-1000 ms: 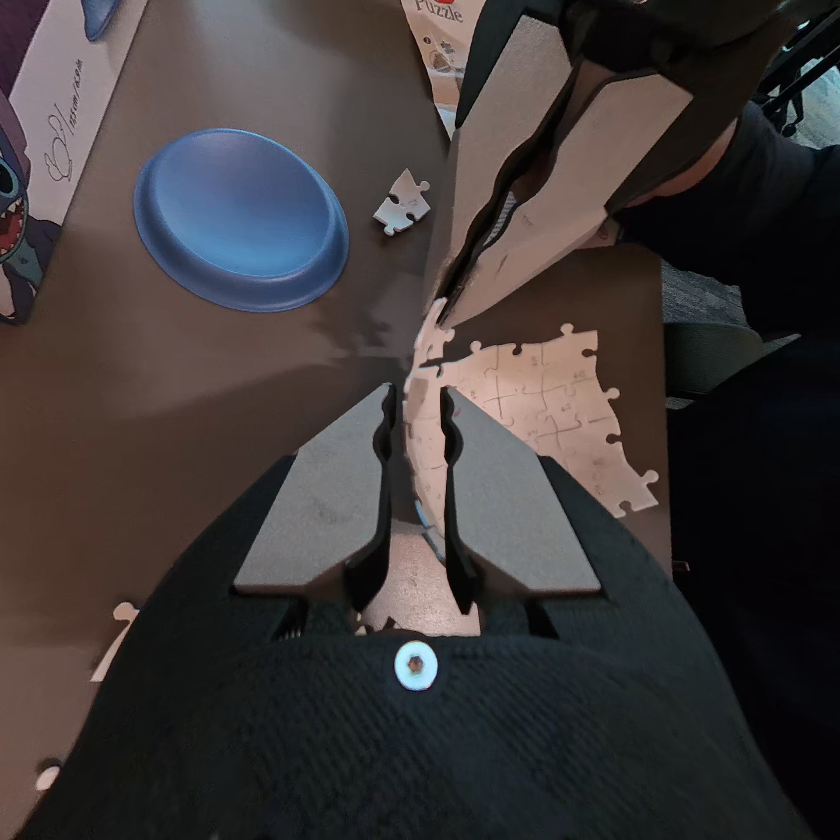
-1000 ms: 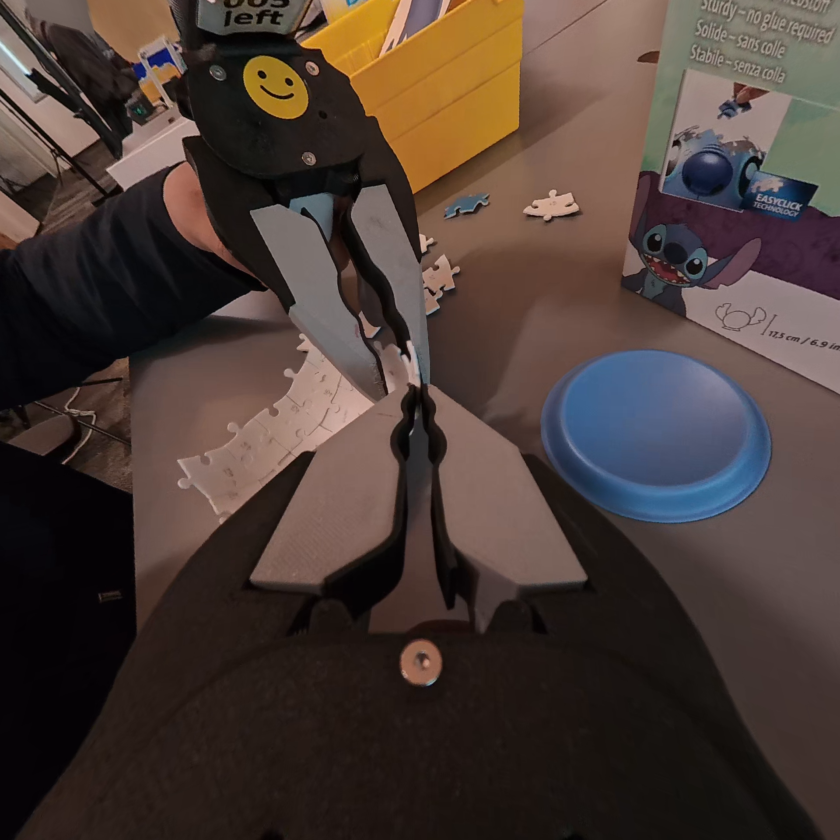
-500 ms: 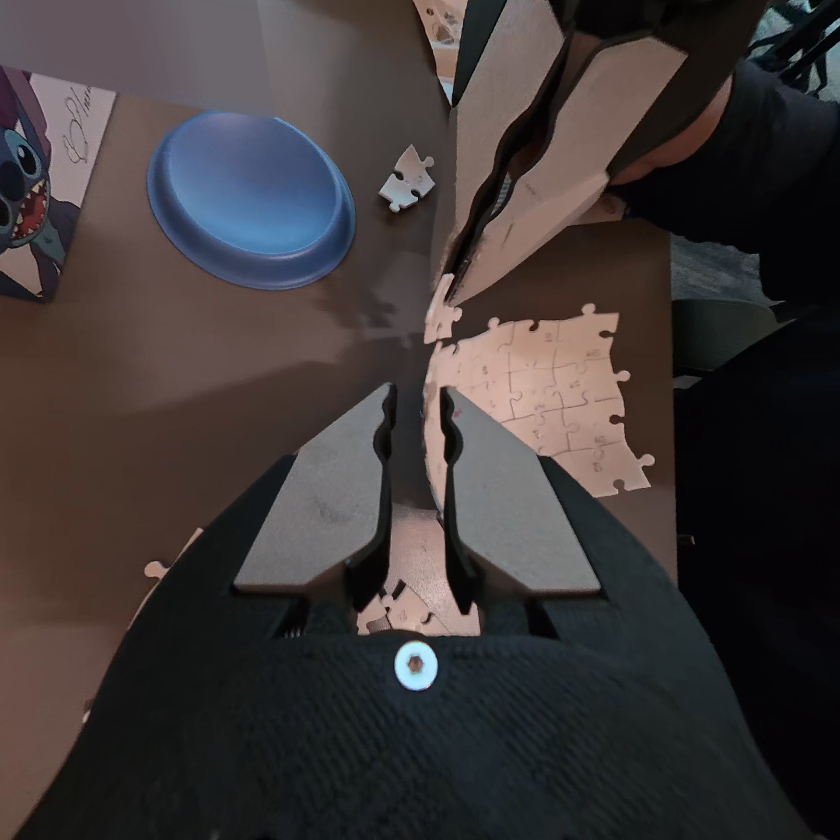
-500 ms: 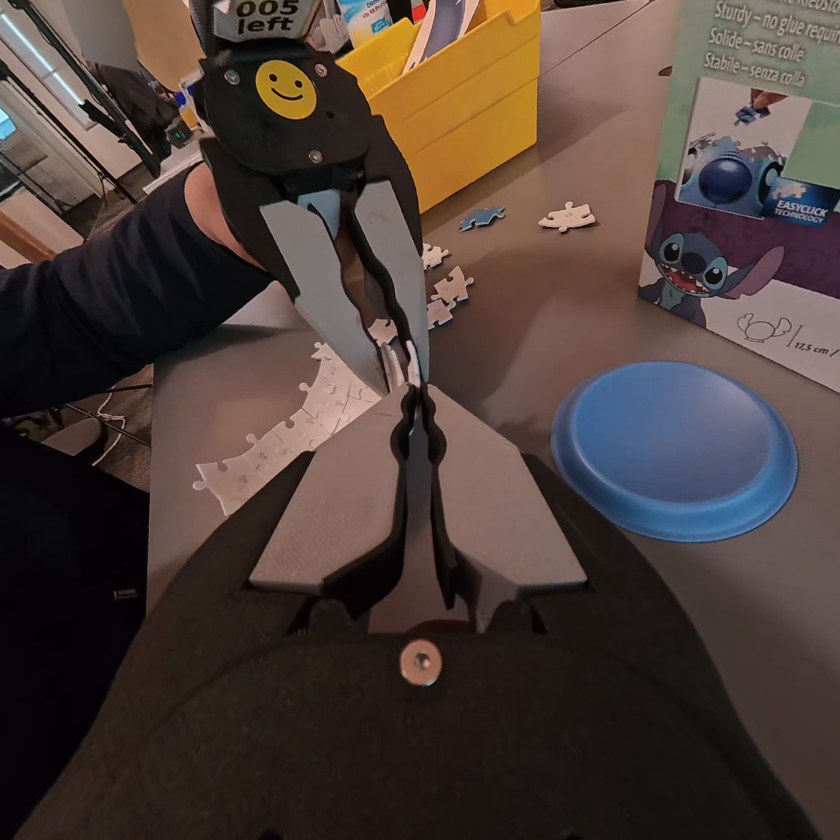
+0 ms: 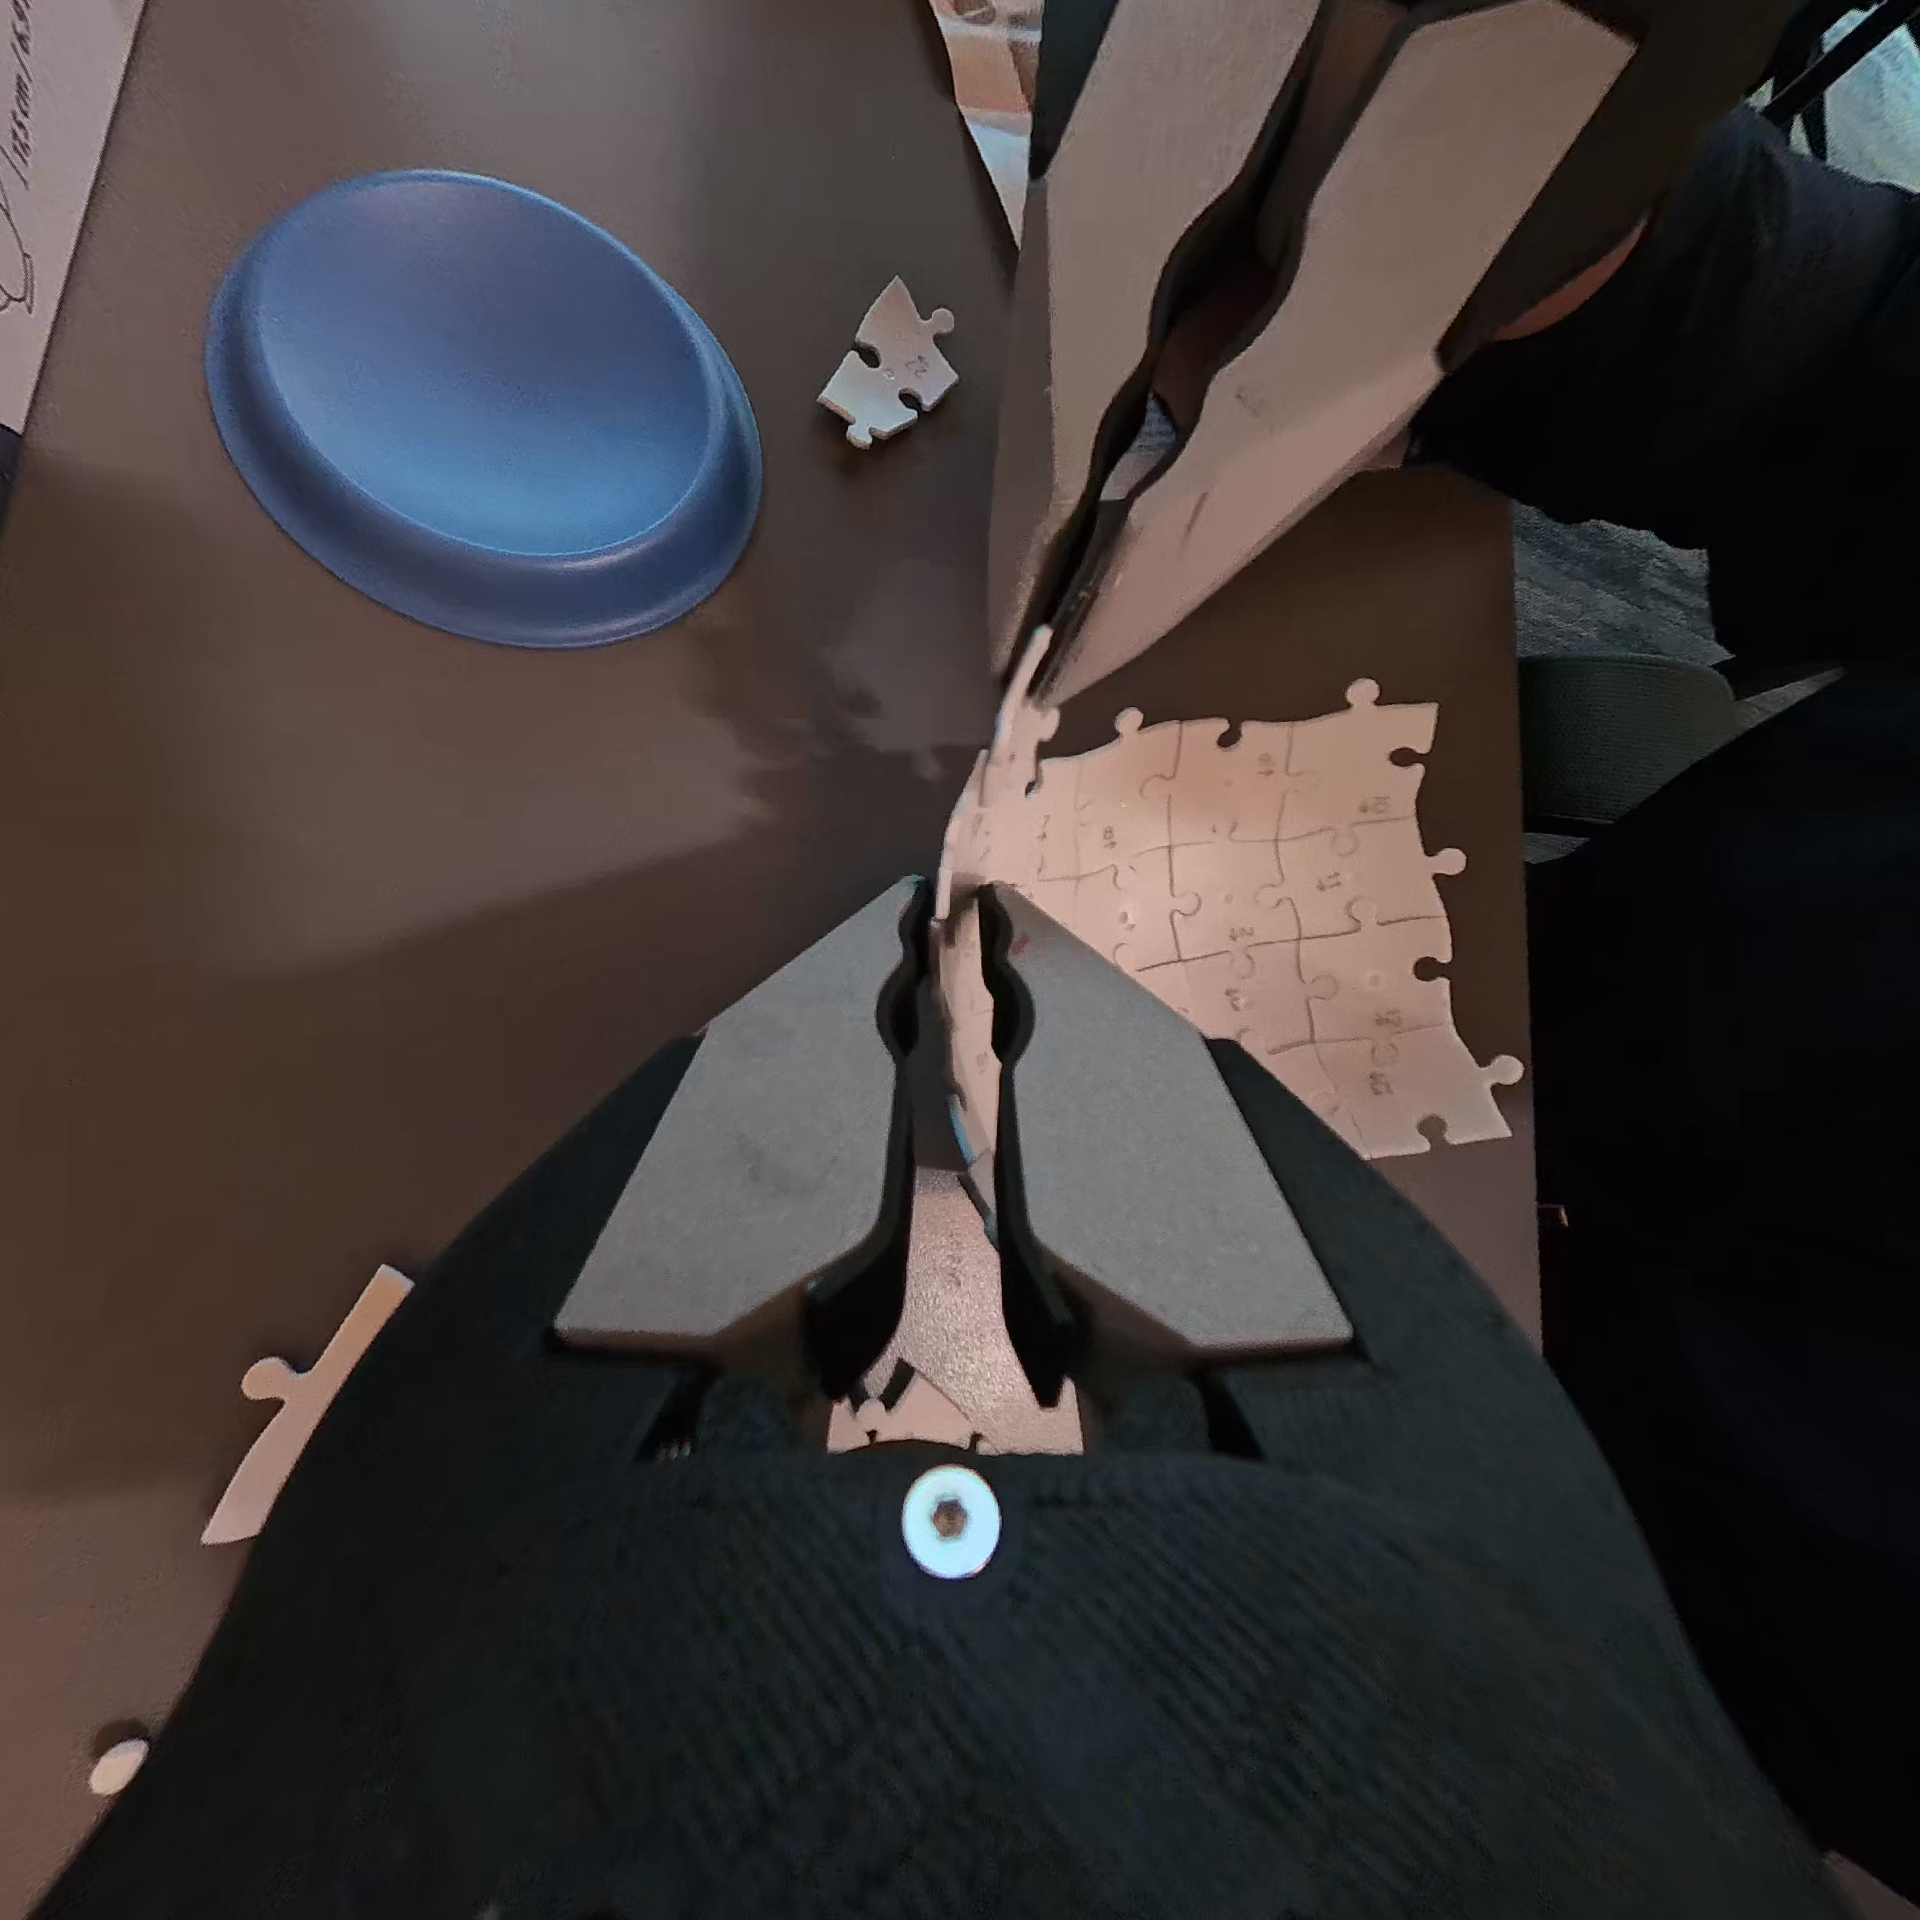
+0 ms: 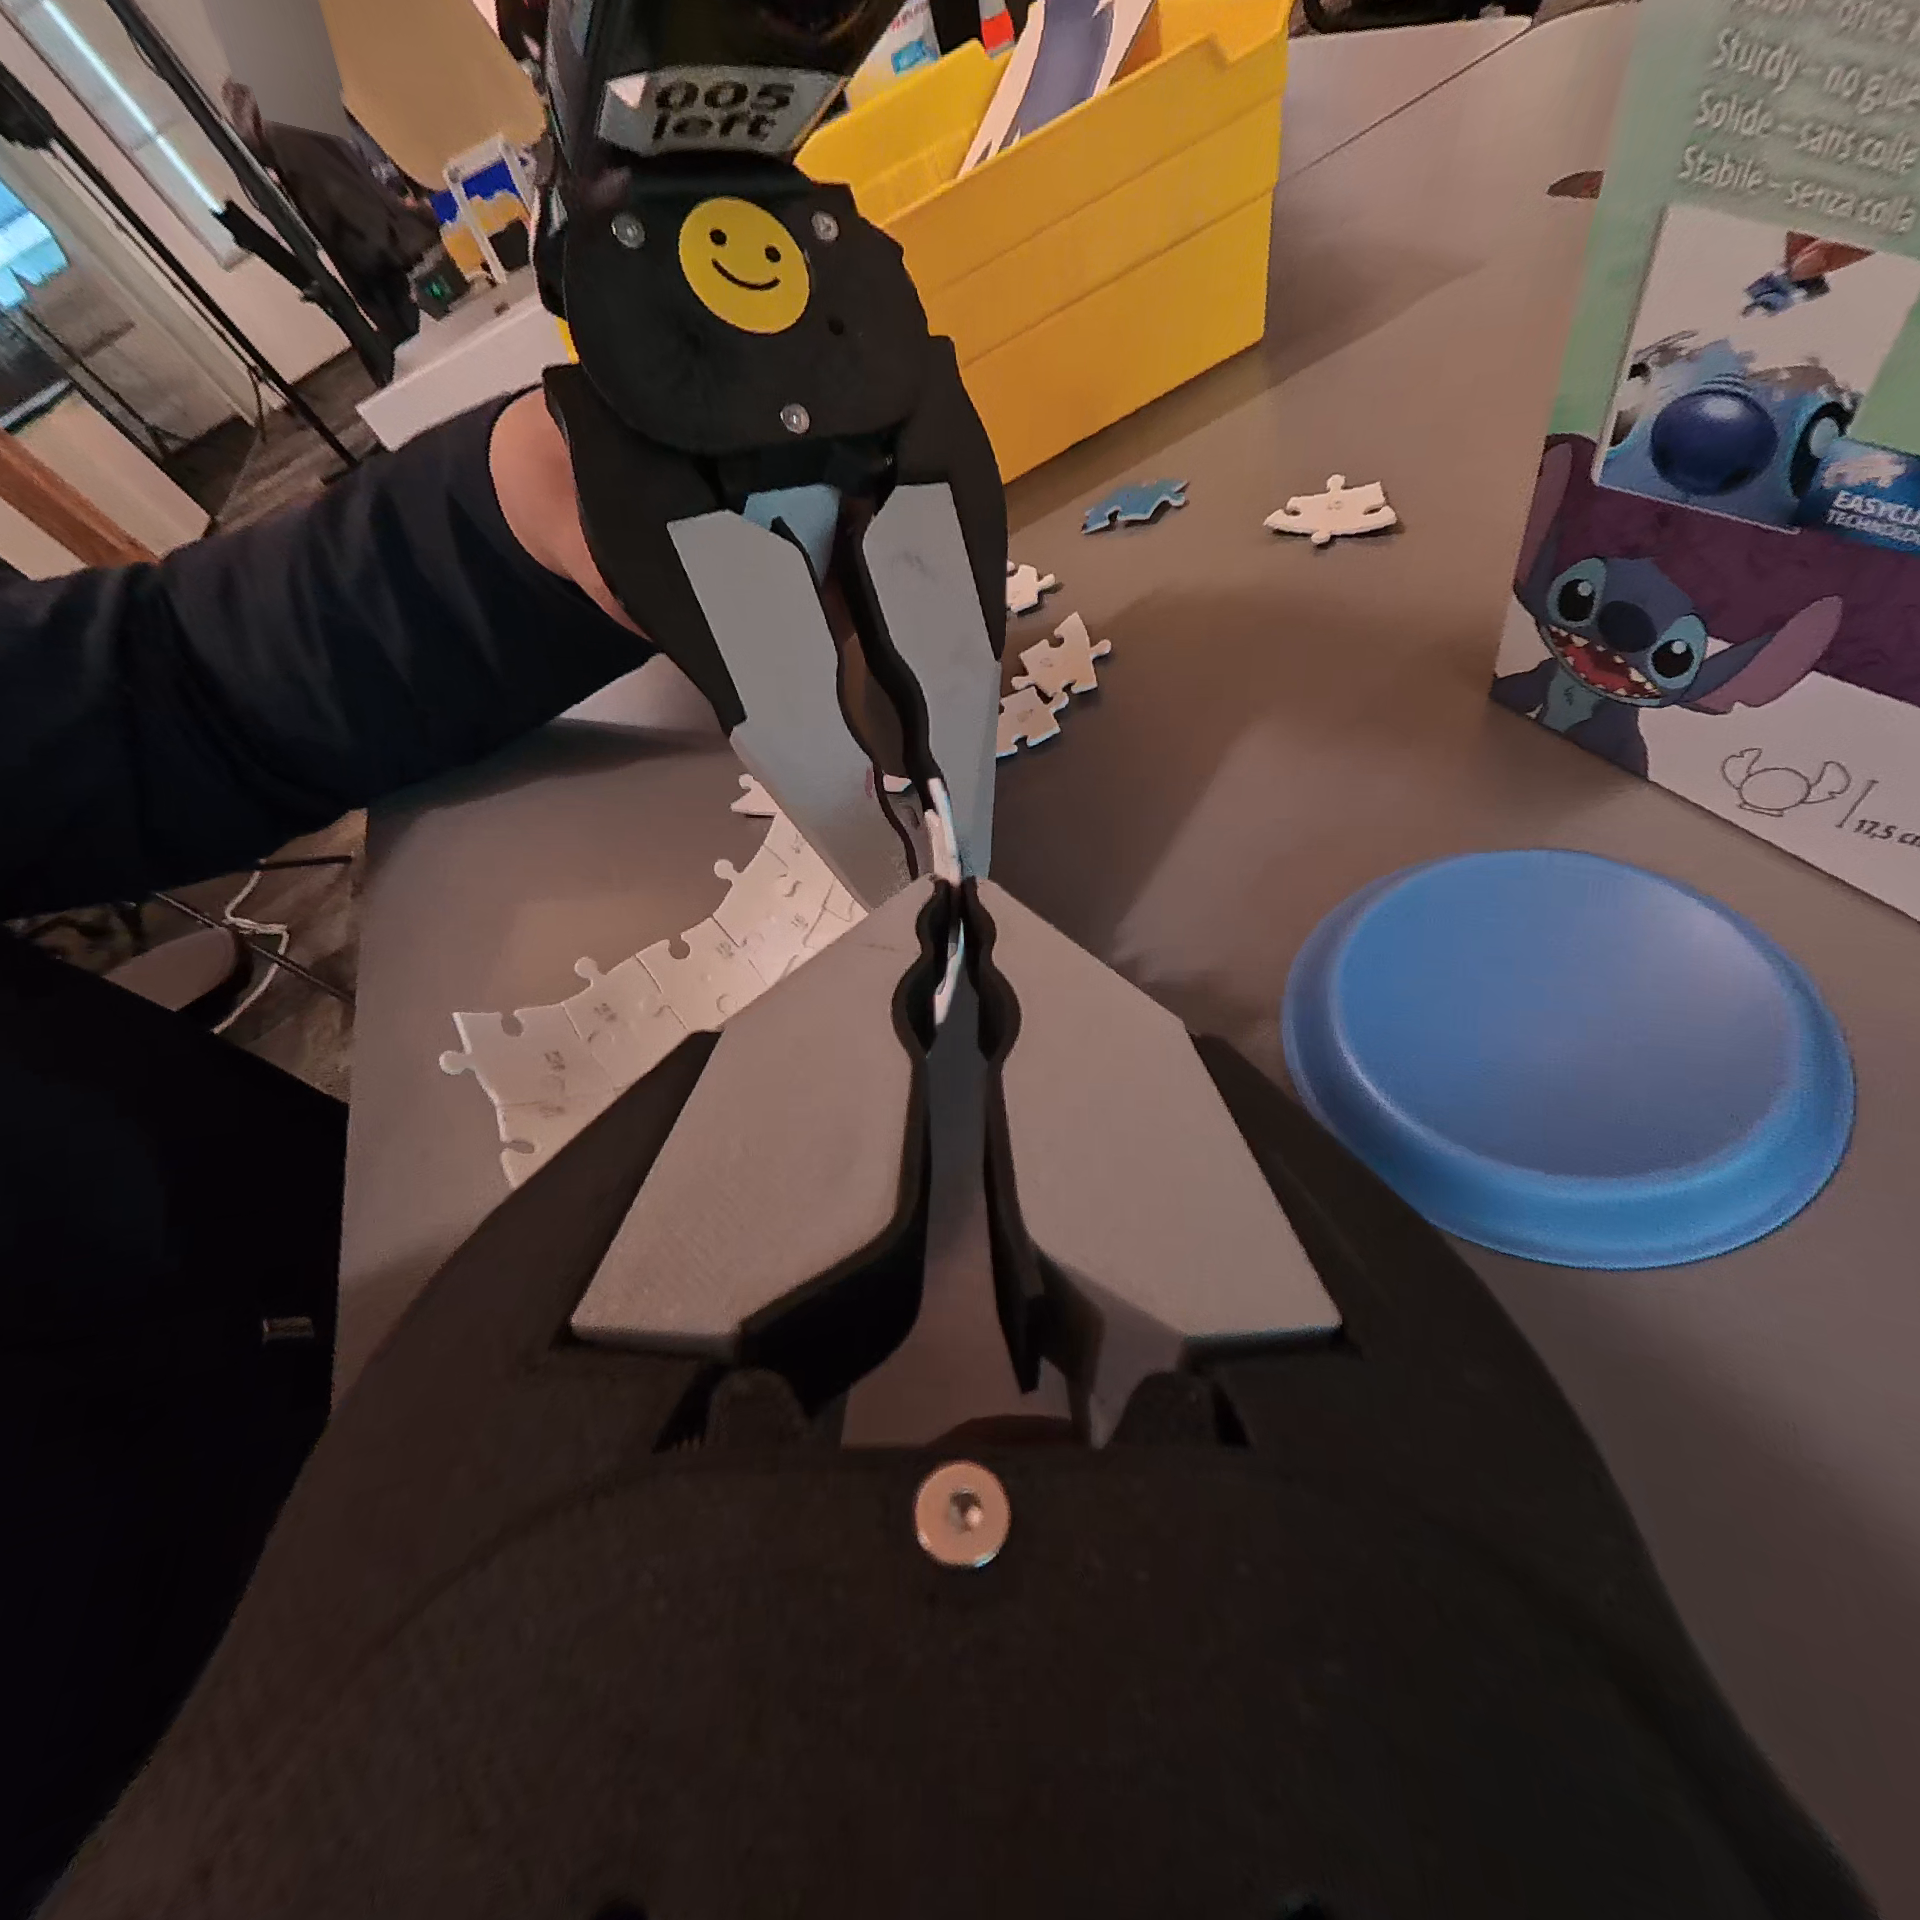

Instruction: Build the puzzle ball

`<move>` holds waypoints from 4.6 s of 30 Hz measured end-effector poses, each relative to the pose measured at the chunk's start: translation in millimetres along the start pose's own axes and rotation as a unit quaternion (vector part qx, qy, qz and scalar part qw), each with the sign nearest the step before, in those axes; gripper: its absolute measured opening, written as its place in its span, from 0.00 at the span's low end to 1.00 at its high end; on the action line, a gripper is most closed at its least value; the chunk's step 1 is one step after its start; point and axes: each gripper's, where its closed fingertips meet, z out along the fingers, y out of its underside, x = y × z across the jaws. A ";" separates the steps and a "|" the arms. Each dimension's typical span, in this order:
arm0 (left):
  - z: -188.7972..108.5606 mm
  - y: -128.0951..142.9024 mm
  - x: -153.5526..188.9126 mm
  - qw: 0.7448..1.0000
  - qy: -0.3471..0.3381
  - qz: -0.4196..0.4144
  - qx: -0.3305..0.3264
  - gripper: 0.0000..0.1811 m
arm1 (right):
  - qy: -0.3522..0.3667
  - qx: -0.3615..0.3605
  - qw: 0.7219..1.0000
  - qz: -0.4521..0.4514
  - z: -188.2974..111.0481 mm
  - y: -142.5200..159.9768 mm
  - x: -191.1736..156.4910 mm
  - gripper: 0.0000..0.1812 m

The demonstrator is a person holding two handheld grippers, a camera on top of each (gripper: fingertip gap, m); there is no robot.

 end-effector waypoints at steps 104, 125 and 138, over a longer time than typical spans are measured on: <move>6.9 -22.0 9.8 0.996 0.068 -0.031 0.040 0.00 | 0.018 -0.011 0.999 -0.049 -6.2 9.6 2.8 0.00; 7.9 -16.7 18.9 0.995 0.093 -0.003 0.030 0.00 | -0.027 -0.067 0.997 -0.024 -1.0 26.5 -7.1 0.00; 6.8 18.5 19.0 0.995 0.057 -0.016 -0.080 0.05 | -0.021 -0.074 0.997 -0.029 0.1 25.9 -5.6 0.00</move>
